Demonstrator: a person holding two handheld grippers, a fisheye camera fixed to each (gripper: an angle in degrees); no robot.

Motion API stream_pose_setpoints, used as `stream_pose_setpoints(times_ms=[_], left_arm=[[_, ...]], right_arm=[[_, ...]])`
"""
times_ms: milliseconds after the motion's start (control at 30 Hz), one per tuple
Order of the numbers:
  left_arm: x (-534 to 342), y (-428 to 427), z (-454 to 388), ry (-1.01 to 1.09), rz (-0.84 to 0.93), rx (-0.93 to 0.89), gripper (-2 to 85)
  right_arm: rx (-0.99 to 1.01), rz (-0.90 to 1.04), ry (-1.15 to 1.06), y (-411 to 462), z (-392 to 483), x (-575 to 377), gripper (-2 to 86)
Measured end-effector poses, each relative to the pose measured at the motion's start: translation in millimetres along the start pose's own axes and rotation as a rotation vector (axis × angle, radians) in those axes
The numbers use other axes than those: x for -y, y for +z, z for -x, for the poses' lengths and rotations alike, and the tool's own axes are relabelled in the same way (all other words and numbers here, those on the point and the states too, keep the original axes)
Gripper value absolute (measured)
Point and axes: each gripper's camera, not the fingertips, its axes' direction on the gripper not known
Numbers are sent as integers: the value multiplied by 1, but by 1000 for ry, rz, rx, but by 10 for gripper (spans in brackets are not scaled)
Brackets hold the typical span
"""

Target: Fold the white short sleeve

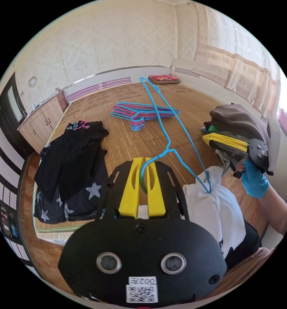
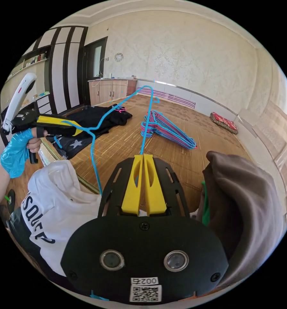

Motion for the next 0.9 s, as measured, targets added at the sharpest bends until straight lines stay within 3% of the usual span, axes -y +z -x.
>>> stream_pose_setpoints(times_ms=[200,367,600,900], left_arm=[[24,46,16,15,31,-21,-8],[26,76,27,-11,43,-29,-9],[34,106,36,-33,77,-36,-11],[118,140,55,-53,31,-67,-7]], right_arm=[[100,225,-10,74,-15,49,42],[3,228,57,111,-15,47,73],[51,239,69,131,-15,55,36],[-120,188,108,150,-58,191,-5]])
